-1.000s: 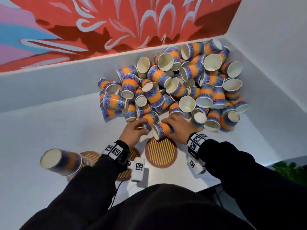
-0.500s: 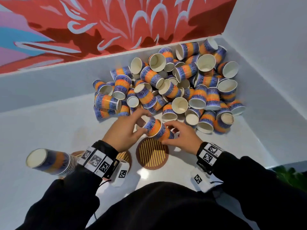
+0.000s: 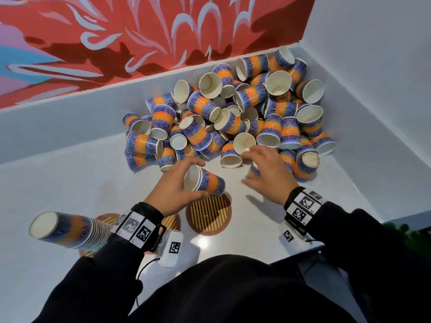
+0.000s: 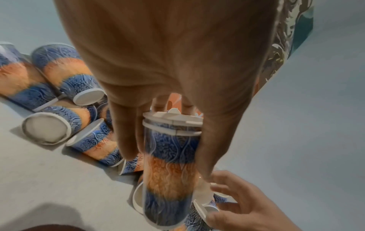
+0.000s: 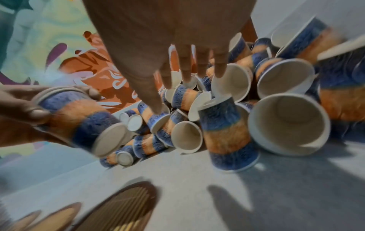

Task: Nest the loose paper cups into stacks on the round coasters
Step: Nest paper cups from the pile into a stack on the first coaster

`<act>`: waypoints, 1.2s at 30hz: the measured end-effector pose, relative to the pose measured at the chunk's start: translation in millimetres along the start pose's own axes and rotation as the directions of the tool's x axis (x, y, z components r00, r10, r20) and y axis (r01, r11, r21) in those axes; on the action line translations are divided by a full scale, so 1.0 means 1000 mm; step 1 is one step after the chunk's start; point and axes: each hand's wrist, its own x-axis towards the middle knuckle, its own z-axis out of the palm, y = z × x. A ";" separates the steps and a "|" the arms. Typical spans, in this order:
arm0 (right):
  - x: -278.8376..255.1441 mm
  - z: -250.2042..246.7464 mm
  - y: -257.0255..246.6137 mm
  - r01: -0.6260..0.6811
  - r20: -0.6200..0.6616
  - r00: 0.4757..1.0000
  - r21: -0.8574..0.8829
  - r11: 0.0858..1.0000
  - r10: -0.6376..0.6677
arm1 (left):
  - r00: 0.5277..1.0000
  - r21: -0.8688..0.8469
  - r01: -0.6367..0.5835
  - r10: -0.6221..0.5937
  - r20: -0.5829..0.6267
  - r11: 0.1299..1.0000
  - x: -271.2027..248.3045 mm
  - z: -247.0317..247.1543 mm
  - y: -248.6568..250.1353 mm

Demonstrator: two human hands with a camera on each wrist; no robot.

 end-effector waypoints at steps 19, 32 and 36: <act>-0.032 0.013 0.002 -0.425 0.296 0.896 0.787 0.448 0.331 | 0.952 -0.234 0.011 -0.082 -0.295 0.972 -0.008 -0.023 0.027; -0.030 0.012 -0.001 -0.368 0.314 0.920 0.899 0.238 0.235 | 0.989 -0.323 0.019 -0.066 -0.134 0.946 -0.002 -0.011 0.030; -0.020 0.005 -0.009 -0.349 0.300 0.933 0.889 0.295 0.199 | 1.000 -0.270 -0.017 0.019 0.006 0.963 0.001 -0.005 0.034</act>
